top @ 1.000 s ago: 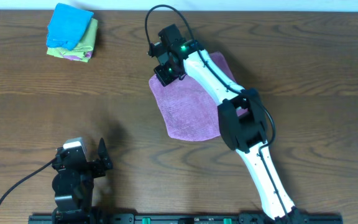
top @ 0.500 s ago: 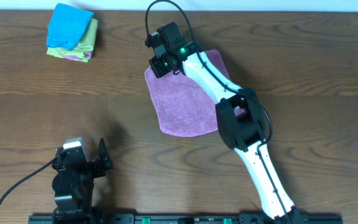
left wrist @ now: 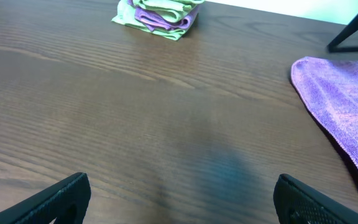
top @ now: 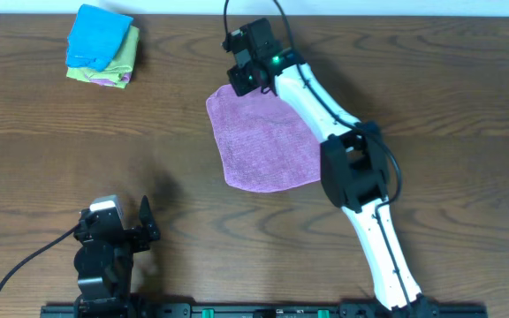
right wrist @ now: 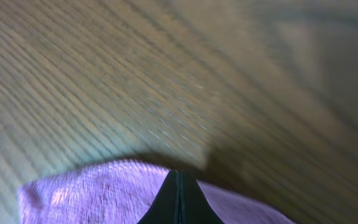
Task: Fold the cloth
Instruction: 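Drag the cloth further left with the right gripper and release, then move the right gripper aside and bring the left gripper forward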
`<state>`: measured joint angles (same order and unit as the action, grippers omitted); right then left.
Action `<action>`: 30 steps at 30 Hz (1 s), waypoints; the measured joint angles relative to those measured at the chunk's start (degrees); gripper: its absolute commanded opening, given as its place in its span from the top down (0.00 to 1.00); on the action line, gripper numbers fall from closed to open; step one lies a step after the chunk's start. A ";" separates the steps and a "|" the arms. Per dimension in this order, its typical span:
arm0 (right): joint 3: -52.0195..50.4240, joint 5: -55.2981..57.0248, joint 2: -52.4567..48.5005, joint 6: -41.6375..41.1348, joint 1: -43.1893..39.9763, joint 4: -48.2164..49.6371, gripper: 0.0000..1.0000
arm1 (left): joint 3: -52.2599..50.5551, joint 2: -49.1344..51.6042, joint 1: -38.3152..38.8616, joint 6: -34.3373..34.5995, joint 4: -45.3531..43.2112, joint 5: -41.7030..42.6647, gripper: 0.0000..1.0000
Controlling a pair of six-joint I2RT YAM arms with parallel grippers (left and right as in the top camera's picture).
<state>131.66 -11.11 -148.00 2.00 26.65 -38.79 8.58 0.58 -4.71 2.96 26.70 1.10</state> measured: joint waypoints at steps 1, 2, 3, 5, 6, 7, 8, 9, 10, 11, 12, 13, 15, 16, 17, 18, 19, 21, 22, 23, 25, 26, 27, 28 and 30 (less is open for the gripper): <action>0.02 0.74 1.14 0.35 -0.22 -1.20 0.99 | 0.00 0.00 0.00 0.00 0.00 0.00 0.05; 0.09 1.57 2.51 0.92 -0.28 -2.84 0.99 | 0.00 0.00 0.00 0.00 0.00 0.00 0.05; 0.15 2.47 4.02 1.60 -0.59 -4.76 0.99 | 0.00 0.00 0.00 0.02 0.02 0.00 0.05; 0.35 4.15 7.78 2.64 -1.07 -9.09 0.99 | 0.00 0.00 0.00 0.00 0.02 0.00 0.05; 0.55 4.83 9.92 3.06 -1.42 -11.19 0.99 | 0.00 0.00 0.00 0.00 0.02 0.00 0.05; 0.76 5.35 11.74 3.30 -1.75 -13.07 0.99 | 0.00 0.00 0.00 0.00 0.00 0.00 0.05; 1.03 5.84 14.05 3.58 -2.19 -15.72 0.99 | 0.00 0.00 0.00 0.00 0.00 0.00 0.05; 1.31 6.16 15.87 3.72 -2.58 -18.21 0.99 | 0.00 0.00 0.00 0.00 0.02 0.00 0.05; 1.51 6.51 17.75 3.93 -2.97 -20.92 0.99 | 0.00 0.00 0.00 0.00 0.02 0.00 0.05; 1.95 6.78 20.09 4.11 -3.45 -24.90 0.99 | 0.00 0.00 0.00 0.00 0.02 0.00 0.05; 2.10 7.06 21.75 4.15 -3.76 -27.58 0.98 | 0.00 0.00 0.00 0.00 0.02 0.00 0.05; 2.38 7.23 23.04 4.26 -3.96 -31.15 0.98 | 0.00 0.00 0.00 0.00 0.00 0.00 0.05; 2.47 7.39 25.05 4.31 -4.04 -37.38 0.98 | 0.00 0.00 0.00 0.00 0.00 0.00 0.05; 2.47 7.45 25.64 4.28 -4.04 -39.52 0.98 | 0.00 0.00 0.00 0.00 0.02 0.00 0.05; 2.47 7.52 26.23 4.28 -4.04 -41.70 0.98 | 0.00 0.00 0.00 0.00 0.00 0.00 0.05; 2.45 7.50 26.69 4.31 -4.02 -44.22 0.98 | 0.00 0.00 0.00 0.00 0.02 0.00 0.05; 2.45 7.54 27.06 4.28 -4.02 -45.92 0.98 | 0.00 0.00 0.00 0.00 0.00 0.00 0.05; 2.45 7.56 28.04 4.31 -4.04 -49.66 0.98 | 0.00 0.00 0.00 0.00 0.02 0.00 0.05; 2.45 7.61 28.59 4.31 -4.04 -50.90 0.98 | 0.00 0.00 0.00 0.00 0.02 0.00 0.05; 2.43 7.58 29.22 4.31 -4.07 -51.91 0.98 | 0.00 0.00 0.00 0.00 -0.04 0.00 0.05; 2.43 7.56 31.10 4.31 -4.26 -53.27 0.98 | -0.02 0.00 0.00 0.13 -0.55 0.31 0.05; 2.40 7.56 32.59 4.31 -4.50 -53.81 0.98 | -0.22 0.00 0.00 0.57 -1.88 1.16 0.05; 2.40 7.56 33.81 4.31 -4.79 -54.12 0.99 | -0.35 0.00 0.00 1.42 -3.17 2.34 0.05; 2.40 7.56 35.41 4.31 -5.18 -54.58 0.99 | -0.55 0.00 0.00 3.28 -4.48 4.15 0.05; 2.40 7.56 38.38 4.31 -6.23 -55.54 0.99 | -0.57 0.00 0.00 8.31 -5.66 9.16 0.05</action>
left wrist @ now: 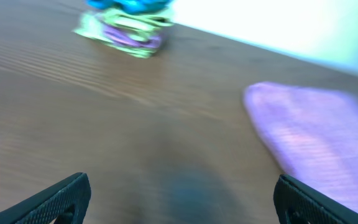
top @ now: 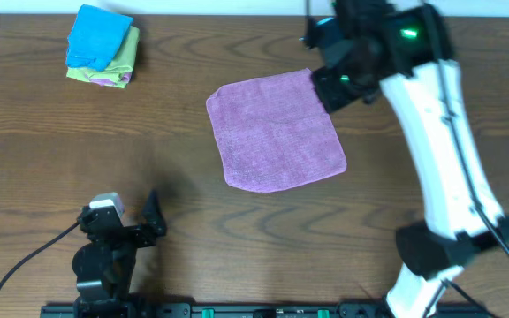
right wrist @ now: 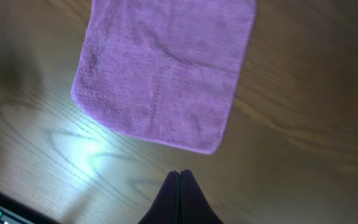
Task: Fold the cloth
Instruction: 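Move the right gripper aside and bring the left gripper forward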
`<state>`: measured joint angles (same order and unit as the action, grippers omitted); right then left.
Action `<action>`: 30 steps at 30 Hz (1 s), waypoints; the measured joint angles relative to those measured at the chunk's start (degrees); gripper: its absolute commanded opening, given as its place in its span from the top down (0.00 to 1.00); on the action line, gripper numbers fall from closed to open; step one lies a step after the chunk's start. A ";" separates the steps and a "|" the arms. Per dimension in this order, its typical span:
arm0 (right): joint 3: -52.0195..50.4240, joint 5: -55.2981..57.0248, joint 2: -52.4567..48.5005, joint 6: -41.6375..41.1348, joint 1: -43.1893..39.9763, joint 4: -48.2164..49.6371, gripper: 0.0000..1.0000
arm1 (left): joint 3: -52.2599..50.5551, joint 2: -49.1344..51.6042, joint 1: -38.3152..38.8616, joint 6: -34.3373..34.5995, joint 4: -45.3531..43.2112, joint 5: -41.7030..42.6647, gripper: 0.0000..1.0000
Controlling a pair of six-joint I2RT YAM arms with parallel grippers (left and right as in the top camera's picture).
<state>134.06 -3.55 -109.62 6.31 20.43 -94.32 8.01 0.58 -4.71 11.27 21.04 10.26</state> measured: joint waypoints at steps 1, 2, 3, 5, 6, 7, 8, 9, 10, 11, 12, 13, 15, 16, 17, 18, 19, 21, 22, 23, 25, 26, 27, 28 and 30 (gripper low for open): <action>0.02 0.00 1.36 0.00 -0.59 -0.63 0.98 | 0.00 0.00 0.00 2.27 0.09 2.47 0.05; -0.04 0.00 2.56 0.00 -1.27 -1.18 0.98 | -0.02 0.00 0.00 4.15 0.44 4.59 0.05; -0.33 0.02 3.72 0.00 -1.97 -1.81 0.98 | -0.02 0.00 0.00 5.66 0.83 6.21 0.05; -1.97 -0.11 5.70 0.00 -3.32 -2.69 0.98 | -0.04 0.00 0.00 8.33 1.25 8.87 0.05; -2.99 -0.15 6.38 0.00 -3.67 -2.73 0.96 | -0.04 0.00 0.00 9.11 1.20 9.66 0.05; -5.03 -0.37 7.30 0.02 -4.15 -2.67 0.89 | -0.04 0.00 0.00 9.99 1.18 10.40 0.05; -6.97 -0.52 8.00 -0.15 -4.46 -2.75 0.83 | -0.04 0.00 0.00 10.95 1.14 10.97 0.05; -9.31 -0.61 8.72 -0.07 -4.61 -2.73 0.79 | -0.04 0.00 0.00 11.72 1.14 11.39 0.05; -11.91 -0.68 9.42 0.17 -4.66 -2.75 0.72 | -0.07 0.00 0.00 12.55 1.11 11.85 0.05; -15.21 -0.79 10.21 0.39 -4.66 -2.49 0.62 | -0.07 0.00 0.00 13.31 1.05 12.11 0.05; -17.35 -1.01 10.62 0.11 -4.66 -2.40 0.61 | -0.07 0.00 0.00 13.86 0.90 12.28 0.05; -19.30 -1.38 11.04 0.15 -4.66 -2.12 0.60 | -0.07 0.00 0.00 14.23 0.44 12.33 0.05; -22.75 -2.38 11.69 0.15 -4.66 -1.88 0.57 | -0.09 0.00 0.00 14.64 -1.20 12.28 0.05; -24.26 -2.91 11.98 0.13 -4.66 -1.70 0.55 | -0.09 0.00 0.00 14.73 -1.88 12.24 0.05; -25.64 -3.32 12.31 0.11 -4.66 -1.44 0.54 | -0.11 0.00 0.00 14.91 -2.45 12.15 0.05; -27.47 -3.82 12.96 0.17 -4.66 -0.81 0.53 | -0.11 0.00 0.00 15.10 -3.32 12.11 0.05; -28.02 -4.02 13.20 0.15 -4.66 -0.85 0.52 | -0.11 0.00 0.00 15.32 -3.58 12.28 0.05; -29.97 -4.42 15.30 0.42 -4.66 -0.59 0.51 | -0.11 0.00 0.00 15.56 -3.50 14.05 0.05; -30.40 -4.46 16.46 0.68 -4.66 -0.52 0.50 | -0.11 0.00 0.00 15.58 -3.45 15.17 0.05; -30.82 -4.44 18.32 1.31 -4.68 -0.48 0.50 | -0.11 0.00 0.00 15.65 -3.41 16.41 0.05; -31.26 -4.52 21.62 2.21 -4.81 0.07 0.50 | -0.20 0.17 0.00 15.80 -3.41 18.01 0.05; -31.76 -4.52 23.98 2.69 -4.94 0.94 0.48 | -0.35 0.63 0.00 15.98 -3.48 18.71 0.05; -32.63 -4.59 27.02 3.17 -5.22 2.21 0.44 | -0.72 1.62 0.00 16.22 -3.58 19.41 0.05; -33.94 -4.63 30.12 3.54 -5.60 3.61 0.39 | -1.25 2.86 0.00 16.72 -3.54 19.80 0.05; -38.21 -5.27 35.67 4.13 -6.29 7.28 0.34 | -1.42 6.64 0.00 17.25 -5.64 20.31 0.05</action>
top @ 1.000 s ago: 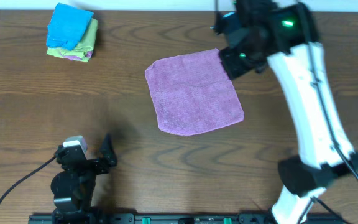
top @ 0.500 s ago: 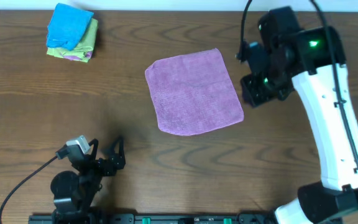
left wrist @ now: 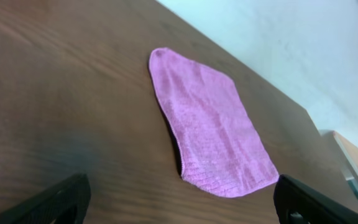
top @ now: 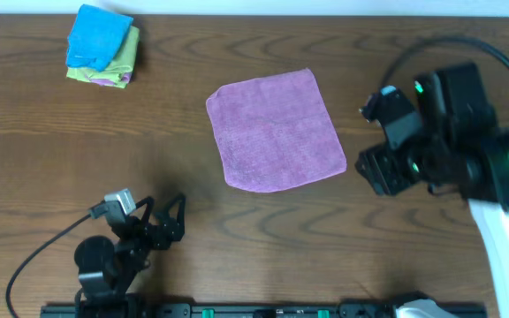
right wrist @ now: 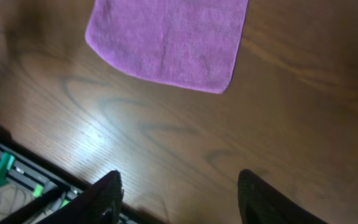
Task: Fold the cloth
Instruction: 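Move the right gripper aside and bring the left gripper forward, then grasp the cloth's left edge with the left gripper and straighten it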
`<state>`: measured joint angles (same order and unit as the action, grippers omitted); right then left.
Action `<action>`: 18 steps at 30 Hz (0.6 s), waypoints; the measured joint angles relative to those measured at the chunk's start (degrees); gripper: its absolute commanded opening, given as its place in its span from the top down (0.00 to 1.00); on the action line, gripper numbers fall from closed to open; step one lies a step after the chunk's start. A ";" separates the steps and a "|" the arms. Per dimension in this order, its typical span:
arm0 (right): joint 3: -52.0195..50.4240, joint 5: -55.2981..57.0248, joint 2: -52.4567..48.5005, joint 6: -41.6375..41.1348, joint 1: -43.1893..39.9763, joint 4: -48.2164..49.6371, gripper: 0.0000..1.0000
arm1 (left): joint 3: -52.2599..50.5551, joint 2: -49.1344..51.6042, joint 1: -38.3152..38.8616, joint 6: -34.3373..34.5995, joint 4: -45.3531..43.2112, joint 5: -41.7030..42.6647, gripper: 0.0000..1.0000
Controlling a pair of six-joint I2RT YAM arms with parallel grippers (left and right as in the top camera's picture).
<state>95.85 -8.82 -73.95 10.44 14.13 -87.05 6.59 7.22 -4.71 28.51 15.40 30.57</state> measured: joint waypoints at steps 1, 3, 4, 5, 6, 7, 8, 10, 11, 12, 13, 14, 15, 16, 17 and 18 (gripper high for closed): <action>-1.90 -0.22 1.77 0.00 -0.31 0.98 0.33 | -0.33 2.56 0.07 0.09 -1.75 0.46 0.05; -5.99 -0.76 4.17 0.20 -0.81 3.17 0.32 | -0.63 7.34 0.46 0.22 -4.94 0.90 0.04; -7.74 -0.87 4.79 0.24 -1.07 3.65 0.33 | -0.68 9.94 0.90 0.20 -6.71 1.05 0.05; -9.42 -1.03 5.14 0.22 -1.42 4.33 0.33 | -0.68 12.15 1.46 0.24 -8.00 1.11 0.05; -11.10 -1.25 5.29 0.17 -1.79 4.90 0.33 | -0.68 15.06 2.34 0.17 -9.09 1.20 0.05; -12.20 -1.33 5.22 0.13 -2.01 5.29 0.33 | -0.66 17.57 3.23 0.15 -9.88 1.22 0.05; -13.16 -1.64 5.05 0.13 -2.43 5.90 0.33 | -0.55 20.09 4.17 0.13 -10.38 1.18 0.05; -14.29 -2.29 4.96 0.11 -3.43 7.26 0.33 | 0.63 26.12 6.49 -0.37 -10.88 1.05 0.05; -14.29 -2.82 4.96 0.11 -4.09 8.07 0.33 | 1.84 29.31 7.78 -0.98 -10.67 0.63 0.05; -14.29 -3.13 5.05 0.09 -4.61 8.66 0.33 | 2.95 31.32 8.59 -1.57 -10.69 0.44 0.05; -14.29 -3.56 5.07 0.09 -5.31 9.40 0.33 | 5.07 34.95 9.97 -2.25 -10.56 0.09 0.05; -14.29 -3.91 5.07 0.09 -5.95 9.81 0.33 | 6.73 37.48 10.78 -2.93 -10.67 -0.11 0.05; -14.29 -4.39 5.07 0.07 -6.67 10.21 0.33 | 8.44 39.85 11.52 -3.37 -10.73 -0.31 0.05; -14.29 -4.70 5.07 0.07 -7.32 10.23 0.33 | 9.99 41.90 12.07 -3.76 -10.84 -0.59 0.05; -14.29 -5.03 5.07 0.04 -8.17 10.40 0.33 | 12.17 44.98 12.76 -4.33 -10.93 -0.92 0.05; -14.29 -5.27 5.09 -0.02 -8.76 10.40 0.33 | 13.53 46.93 13.11 -4.52 -10.99 -1.03 0.05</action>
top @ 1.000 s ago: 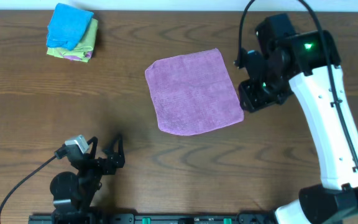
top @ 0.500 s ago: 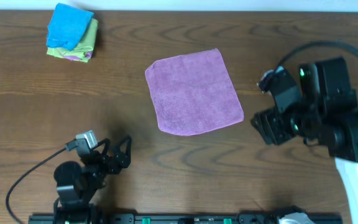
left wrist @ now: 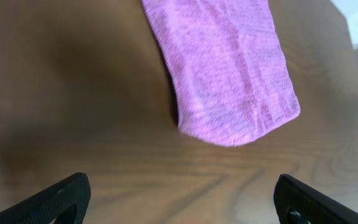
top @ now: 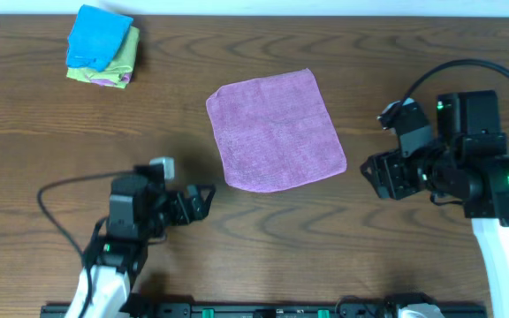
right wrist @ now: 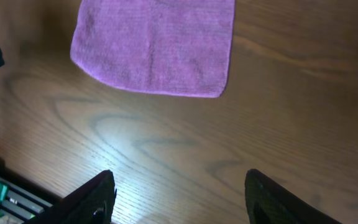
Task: Fold the cloth
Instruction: 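Grasp the cloth's left edge with the left gripper and straighten it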
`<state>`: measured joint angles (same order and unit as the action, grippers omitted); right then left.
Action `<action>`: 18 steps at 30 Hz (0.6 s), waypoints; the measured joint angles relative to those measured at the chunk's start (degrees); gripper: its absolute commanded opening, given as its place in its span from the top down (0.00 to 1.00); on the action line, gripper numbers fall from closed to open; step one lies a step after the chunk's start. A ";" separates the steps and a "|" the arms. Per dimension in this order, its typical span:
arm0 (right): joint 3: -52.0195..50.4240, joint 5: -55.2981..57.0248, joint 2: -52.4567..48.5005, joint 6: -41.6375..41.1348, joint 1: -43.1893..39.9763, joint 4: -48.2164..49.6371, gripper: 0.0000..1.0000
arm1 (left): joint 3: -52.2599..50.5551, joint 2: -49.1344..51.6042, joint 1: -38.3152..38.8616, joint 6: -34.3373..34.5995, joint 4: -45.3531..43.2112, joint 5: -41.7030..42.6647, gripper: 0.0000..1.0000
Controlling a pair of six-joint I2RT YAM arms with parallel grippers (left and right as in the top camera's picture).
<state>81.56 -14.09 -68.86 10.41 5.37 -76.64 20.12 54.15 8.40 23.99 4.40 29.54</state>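
A purple cloth (top: 275,131) lies spread flat near the middle of the wooden table, also in the left wrist view (left wrist: 229,68) and the right wrist view (right wrist: 154,43). My left gripper (top: 198,201) hovers open just off the cloth's near left corner, facing it, and its fingers (left wrist: 55,199) frame bare wood. My right gripper (top: 376,173) hangs open to the right of the cloth's near right corner, with its fingers (right wrist: 95,199) wide apart over bare table. Neither gripper touches the cloth.
A stack of folded cloths (top: 102,46), blue on top of green and purple, sits at the far left corner. A black rail (top: 254,311) runs along the table's near edge.
My left gripper has moved right and away from the near edge, closer to the cloth's near left corner. The right gripper stays open in about the same place. The cloth has not moved.
First my right gripper was shut at the cloth's far edge, with a far corner drawn inward. Then the cloth lay spread flat and the gripper was shut beside its far right corner. Later it was open right of the cloth, while the left gripper turned toward the cloth.
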 measured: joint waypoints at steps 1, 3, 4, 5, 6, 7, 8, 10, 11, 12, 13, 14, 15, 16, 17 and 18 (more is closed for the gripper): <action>0.00 -0.31 -0.02 -0.04 -0.83 0.33 0.34 | 1.90 3.02 0.35 -0.24 -0.24 -0.17 0.05; -0.02 -0.66 -0.02 -0.07 -2.05 0.57 0.34 | 4.17 7.72 0.52 -0.44 -1.44 -0.20 0.05; -0.04 -0.76 0.00 -0.04 -2.64 0.63 0.34 | 5.14 10.05 0.52 -0.48 -2.56 -0.13 0.05; -0.04 -0.92 0.00 -0.07 -3.52 0.87 0.34 | 5.99 13.09 0.50 -0.55 -4.57 0.24 0.05; -0.04 -1.05 0.00 -0.02 -4.11 1.01 0.34 | 6.69 15.61 0.50 -0.48 -6.47 0.76 0.05; -0.04 -1.33 -0.02 -0.02 -4.59 1.33 0.34 | 7.19 18.14 0.52 -0.42 -8.90 1.77 0.05; -0.04 -1.49 0.00 -0.02 -4.83 1.36 0.34 | 7.69 20.39 0.52 -0.13 -11.06 2.73 0.05; -0.04 -1.97 -0.02 -0.02 -5.73 1.75 0.34 | 8.59 24.61 0.63 0.44 -14.99 4.72 0.05; -0.04 -2.05 -0.02 -0.02 -6.08 1.75 0.34 | 8.94 26.88 0.66 1.16 -17.33 5.88 0.05; -0.04 -2.16 0.00 0.00 -6.29 1.79 0.34 | 9.09 28.41 0.68 1.81 -18.64 6.69 0.05; -0.07 -2.23 0.00 0.00 -6.34 1.92 0.34 | 9.14 29.35 0.68 2.05 -19.52 7.30 0.05; -0.07 -2.27 0.00 0.00 -6.38 2.01 0.34 | 9.14 30.60 0.81 2.97 -20.68 7.98 0.05; -0.09 -2.32 0.00 0.02 -6.40 2.16 0.33 | 9.14 31.45 0.90 3.41 -21.33 8.33 0.05; -0.13 -2.45 0.00 0.02 -6.49 2.40 0.32 | 9.16 32.35 1.05 3.98 -21.84 8.74 0.05; -0.24 -2.47 0.00 0.04 -6.56 2.71 0.32 | 9.16 33.31 1.31 4.59 -22.38 9.16 0.05; -0.31 -2.47 0.00 0.04 -6.58 2.89 0.31 | 9.16 33.77 1.46 4.74 -22.64 9.29 0.04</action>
<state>81.25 -16.56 -68.86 10.46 -1.21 -73.76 29.28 87.92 9.87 28.73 -18.24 38.83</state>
